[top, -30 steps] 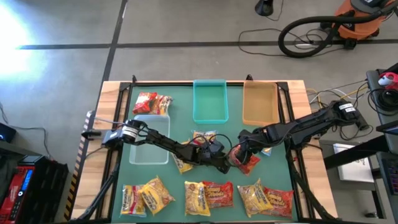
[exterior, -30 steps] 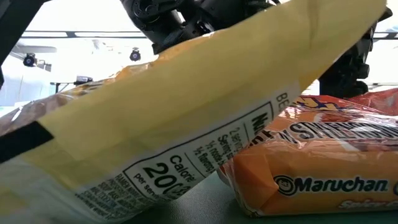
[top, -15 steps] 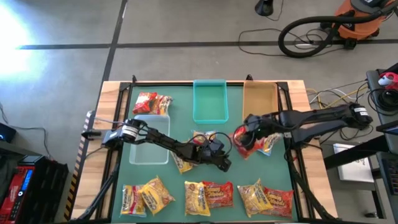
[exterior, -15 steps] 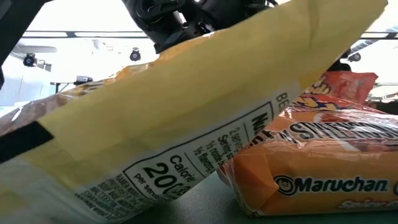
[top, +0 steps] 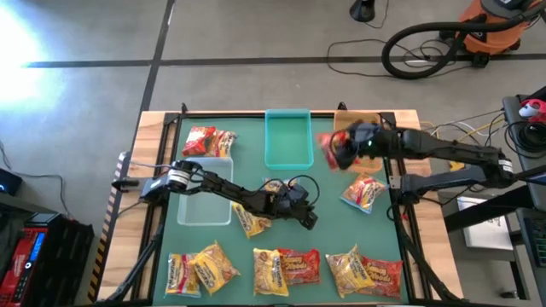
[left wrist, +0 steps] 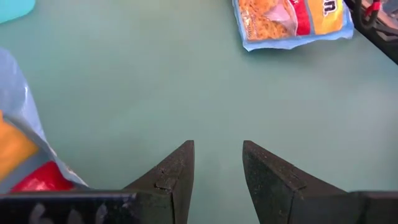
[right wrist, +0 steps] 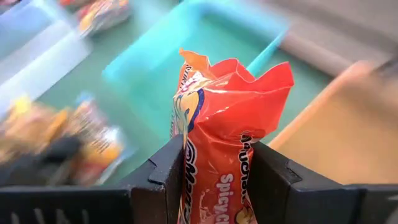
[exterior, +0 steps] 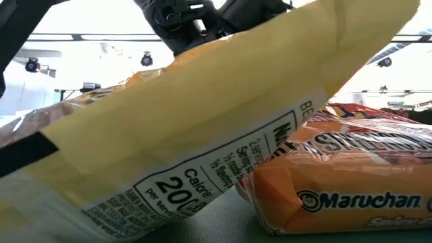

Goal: Sort Maruchan noodles
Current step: Put the orange noodle pack into the orange bin

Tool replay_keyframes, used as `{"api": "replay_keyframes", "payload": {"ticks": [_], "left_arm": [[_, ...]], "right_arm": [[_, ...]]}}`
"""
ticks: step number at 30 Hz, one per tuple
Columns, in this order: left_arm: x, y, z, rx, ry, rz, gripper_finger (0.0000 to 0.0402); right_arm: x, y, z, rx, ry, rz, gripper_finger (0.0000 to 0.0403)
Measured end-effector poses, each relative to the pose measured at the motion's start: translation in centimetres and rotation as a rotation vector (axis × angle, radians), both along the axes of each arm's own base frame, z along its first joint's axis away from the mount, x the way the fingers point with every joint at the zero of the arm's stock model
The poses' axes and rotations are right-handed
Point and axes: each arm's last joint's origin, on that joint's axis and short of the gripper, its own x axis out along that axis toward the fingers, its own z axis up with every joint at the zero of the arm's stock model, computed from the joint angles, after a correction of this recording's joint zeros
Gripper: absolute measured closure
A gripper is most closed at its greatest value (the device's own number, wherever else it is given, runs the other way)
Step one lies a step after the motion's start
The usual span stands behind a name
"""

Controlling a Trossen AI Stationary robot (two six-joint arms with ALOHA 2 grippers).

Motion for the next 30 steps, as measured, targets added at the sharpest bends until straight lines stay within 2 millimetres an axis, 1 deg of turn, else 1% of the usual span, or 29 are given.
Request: {"api": "replay_keyframes", "payload": {"ticks": [2, 5, 8, 11, 16, 21, 25, 30], "left_arm": [[0.1, 0.4, 0.0, 0.004, 0.006, -0.011, 0.0283], [0.2, 1.1, 0.0, 0.021, 0.016, -0.025, 0.0283], [0.3, 1.9, 0.0, 0.044, 0.029, -0.049, 0.0283], [0.4, 2.6, 0.0, 0.061, 0.042, -0.081, 0.0283], [0.5, 3.1, 0.0, 0.088, 0.049, -0.141, 0.0283], [0.7, 3.9, 0.2, 0.089, 0.028, -0.135, 0.0283], [0.9, 5.0, 0.4, 0.091, 0.013, -0.116, 0.0283], [1.0, 5.2, 0.6, 0.058, -0.024, -0.119, 0.0283]], "right_arm": [[-0.2, -0.9, 1.1, -0.099, 0.064, -0.038, 0.0274], [-0.6, -2.2, 2.1, -0.205, 0.209, -0.091, 0.0274], [-1.0, -3.4, 2.5, -0.226, 0.340, -0.099, 0.0274], [-1.4, -4.5, 2.2, -0.210, 0.467, -0.089, 0.0274], [-1.9, -6.1, 0.6, -0.175, 0.594, -0.099, 0.0274], [-1.7, -7.7, -1.5, -0.161, 0.652, -0.106, 0.0273], [-1.3, -8.8, -3.8, -0.159, 0.743, -0.044, 0.0273], [-0.2, -10.3, -6.3, -0.155, 0.851, 0.052, 0.0273]]}}
